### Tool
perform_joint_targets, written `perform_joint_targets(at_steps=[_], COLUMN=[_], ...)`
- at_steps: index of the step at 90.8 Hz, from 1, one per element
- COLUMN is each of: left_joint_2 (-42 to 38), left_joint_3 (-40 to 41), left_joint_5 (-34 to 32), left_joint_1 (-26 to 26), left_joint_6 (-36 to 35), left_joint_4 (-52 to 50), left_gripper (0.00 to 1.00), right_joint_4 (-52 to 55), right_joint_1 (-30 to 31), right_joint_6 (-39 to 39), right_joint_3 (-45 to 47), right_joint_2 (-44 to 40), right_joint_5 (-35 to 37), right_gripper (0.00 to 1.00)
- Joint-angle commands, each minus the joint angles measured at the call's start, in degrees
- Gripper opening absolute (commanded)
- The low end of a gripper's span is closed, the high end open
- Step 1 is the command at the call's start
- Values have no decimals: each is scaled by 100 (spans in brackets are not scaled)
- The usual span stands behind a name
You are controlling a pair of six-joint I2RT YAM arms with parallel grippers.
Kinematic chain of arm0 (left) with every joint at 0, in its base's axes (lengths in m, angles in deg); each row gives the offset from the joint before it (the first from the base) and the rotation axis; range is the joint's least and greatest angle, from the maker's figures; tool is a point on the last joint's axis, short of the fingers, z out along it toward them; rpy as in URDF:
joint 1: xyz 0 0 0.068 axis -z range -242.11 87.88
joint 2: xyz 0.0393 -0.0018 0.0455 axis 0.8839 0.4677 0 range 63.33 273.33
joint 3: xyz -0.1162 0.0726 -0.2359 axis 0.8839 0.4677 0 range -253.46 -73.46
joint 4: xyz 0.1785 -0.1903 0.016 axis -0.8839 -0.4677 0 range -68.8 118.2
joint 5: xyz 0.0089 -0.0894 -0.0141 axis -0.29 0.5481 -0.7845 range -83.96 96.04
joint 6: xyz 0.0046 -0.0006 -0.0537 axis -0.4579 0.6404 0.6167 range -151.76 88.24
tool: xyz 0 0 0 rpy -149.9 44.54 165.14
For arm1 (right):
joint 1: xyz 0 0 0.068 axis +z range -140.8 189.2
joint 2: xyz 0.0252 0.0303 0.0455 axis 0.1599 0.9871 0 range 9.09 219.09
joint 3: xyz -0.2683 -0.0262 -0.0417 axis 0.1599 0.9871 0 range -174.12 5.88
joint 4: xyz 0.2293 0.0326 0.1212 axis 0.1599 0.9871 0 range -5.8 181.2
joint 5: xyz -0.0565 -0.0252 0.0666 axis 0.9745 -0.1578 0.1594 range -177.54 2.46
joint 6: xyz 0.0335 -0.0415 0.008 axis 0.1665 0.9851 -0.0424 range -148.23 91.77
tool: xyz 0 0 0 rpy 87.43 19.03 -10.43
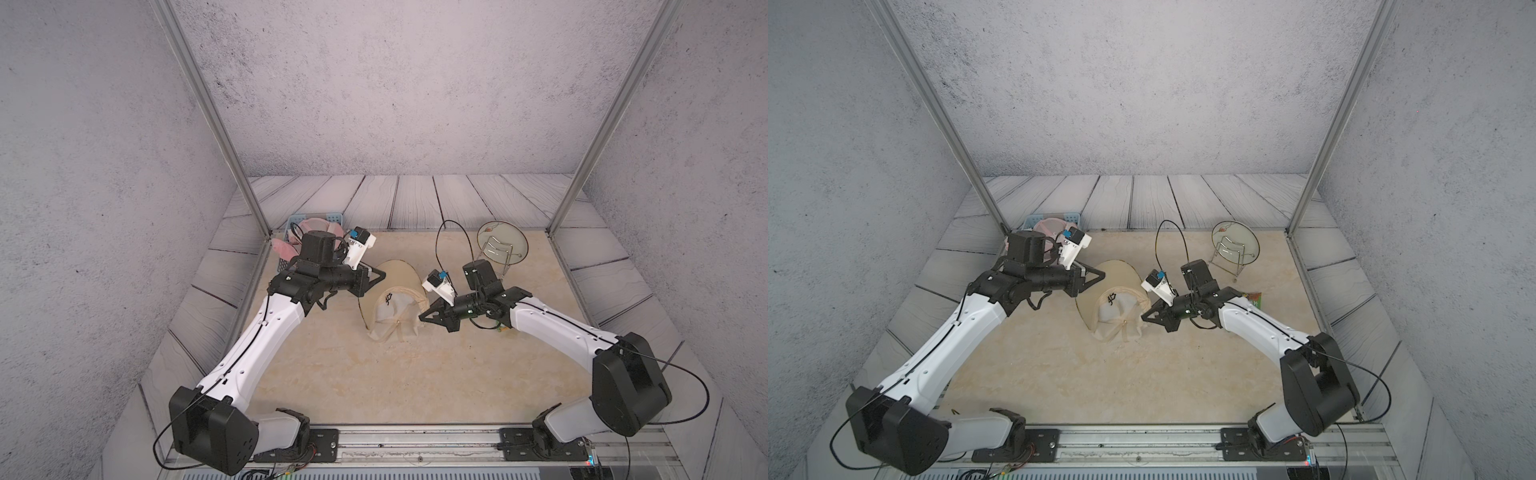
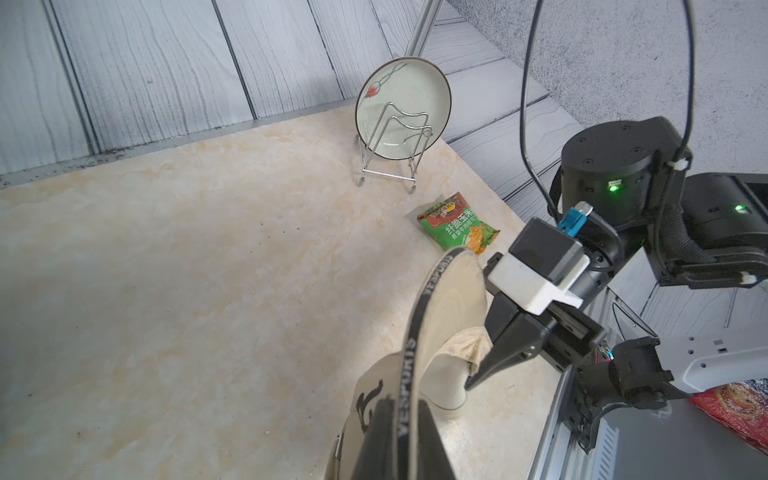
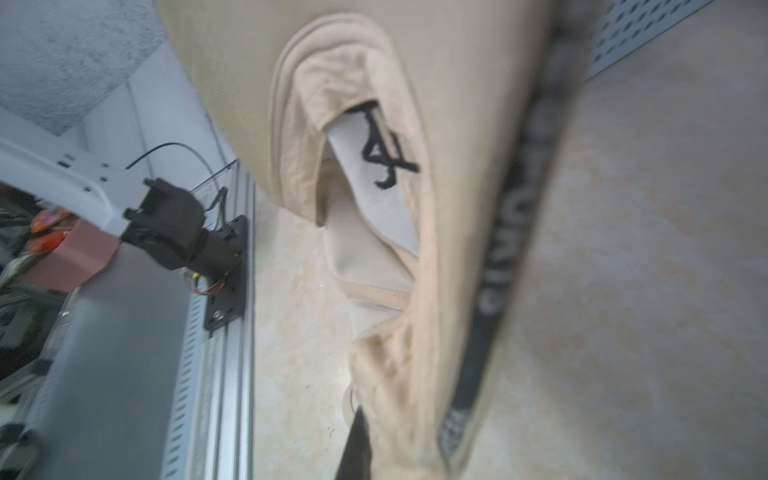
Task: Turn the baseball cap inside out
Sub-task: Turn over the baseball cap.
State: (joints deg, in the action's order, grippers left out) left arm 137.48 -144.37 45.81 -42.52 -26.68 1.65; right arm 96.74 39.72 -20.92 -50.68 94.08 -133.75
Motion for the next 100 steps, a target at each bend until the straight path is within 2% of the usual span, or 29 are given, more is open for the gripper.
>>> perform_joint_targets(at_steps=[1,18,26,32,44,63,70,82,95,100], left_joint_2=[-109,-127,-75,-44,-86,-61,-59,-117,-97,-81], left_joint_3=[-12,107,105,99,86,81,82,113,130,139], left_joint_5=[-95,-876,-807,-779,-875,-456,-419,-492,-453,-414], left_joint_1=[-131,-131,-131,-131,-131,-140,-147,-216,-244,-262], left_joint_6=[391,1638,2198,2575,3066,3441,3471,3518,3516,3521], left_joint_4=[875,1156,1362,1507,1739,2088,2076,2013,2003,2001], left_gripper=[0,0,0,0,0,0,0,0,0,0], right_joint_4=[-298,-264,-123,52,290,-6,-205,-184,-337,-415], right_joint_1=[53,128,138,136,138,137,131,135,123,129], right_joint_6=[-993,-2228,-2618,-2718,-2643,-2306,-2150,-2015,-1934,-1926], right_joint_3=[274,461,518,493,358,386,452,435,509,534], right_joint_2=[-90,-312,-320,-287,-97,101,80,105,63,58], right_joint_5=[1402,4332,5206,5512,5440,4423,3950,3583,3112,2960], right_gripper=[0,0,0,0,2,10,12,18,18,13])
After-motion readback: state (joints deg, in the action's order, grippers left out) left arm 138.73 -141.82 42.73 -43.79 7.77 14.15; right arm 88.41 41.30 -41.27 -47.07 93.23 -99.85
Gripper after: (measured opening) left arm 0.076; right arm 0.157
